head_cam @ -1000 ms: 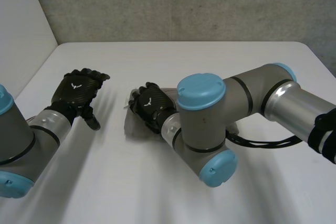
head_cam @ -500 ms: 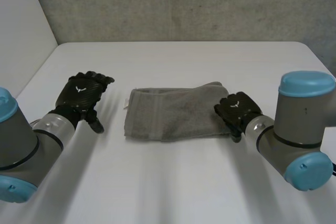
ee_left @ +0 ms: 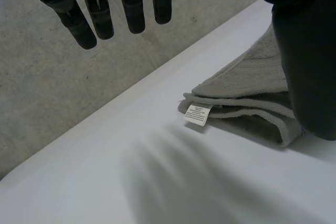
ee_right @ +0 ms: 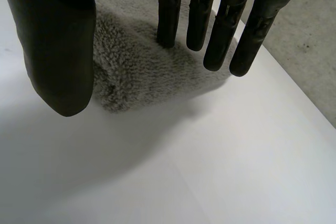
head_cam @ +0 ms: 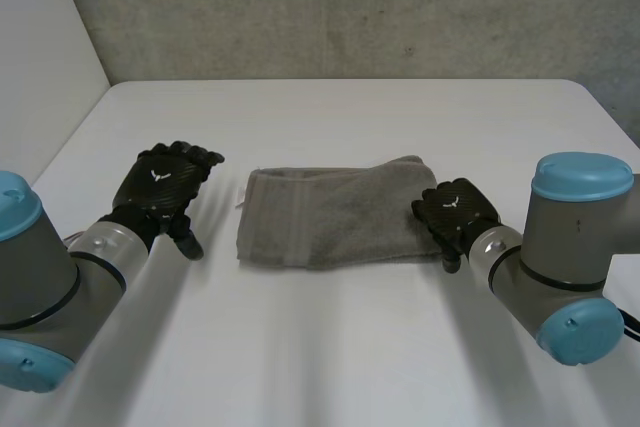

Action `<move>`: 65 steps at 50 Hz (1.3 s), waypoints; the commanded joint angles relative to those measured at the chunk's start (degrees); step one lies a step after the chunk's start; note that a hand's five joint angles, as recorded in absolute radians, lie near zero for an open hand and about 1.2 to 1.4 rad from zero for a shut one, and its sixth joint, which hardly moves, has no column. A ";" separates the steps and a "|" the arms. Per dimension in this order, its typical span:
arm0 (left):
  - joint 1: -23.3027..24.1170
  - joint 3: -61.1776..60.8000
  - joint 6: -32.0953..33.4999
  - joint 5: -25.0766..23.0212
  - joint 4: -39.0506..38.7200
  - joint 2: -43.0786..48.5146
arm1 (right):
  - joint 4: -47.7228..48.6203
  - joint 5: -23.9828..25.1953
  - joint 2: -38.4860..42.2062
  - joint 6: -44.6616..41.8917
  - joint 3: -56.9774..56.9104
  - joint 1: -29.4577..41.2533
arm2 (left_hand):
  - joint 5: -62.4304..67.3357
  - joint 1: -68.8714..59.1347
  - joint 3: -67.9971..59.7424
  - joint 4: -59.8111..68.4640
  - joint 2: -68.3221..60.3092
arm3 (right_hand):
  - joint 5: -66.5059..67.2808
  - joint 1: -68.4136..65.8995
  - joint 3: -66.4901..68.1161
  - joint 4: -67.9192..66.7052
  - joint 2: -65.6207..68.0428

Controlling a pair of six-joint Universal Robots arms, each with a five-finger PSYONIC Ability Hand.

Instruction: Fold the towel.

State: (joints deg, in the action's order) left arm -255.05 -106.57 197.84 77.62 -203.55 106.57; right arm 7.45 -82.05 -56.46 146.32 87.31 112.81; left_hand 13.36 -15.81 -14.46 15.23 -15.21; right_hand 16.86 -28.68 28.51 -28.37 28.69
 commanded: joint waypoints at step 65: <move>6.14 14.01 -17.05 4.56 6.59 -3.04 | -7.71 -2.24 5.76 -4.50 -23.51 23.09 | -12.30 4.75 3.41 -4.18 4.15 | -11.15 12.98 -12.81 12.67 -12.99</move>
State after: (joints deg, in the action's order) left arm -250.76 -93.28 180.72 81.91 -196.71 101.27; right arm 0.10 -84.27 -46.70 133.35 61.84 140.76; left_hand 13.01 -15.81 -14.20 15.24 -15.15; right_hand 41.64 -49.78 52.83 -52.71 47.07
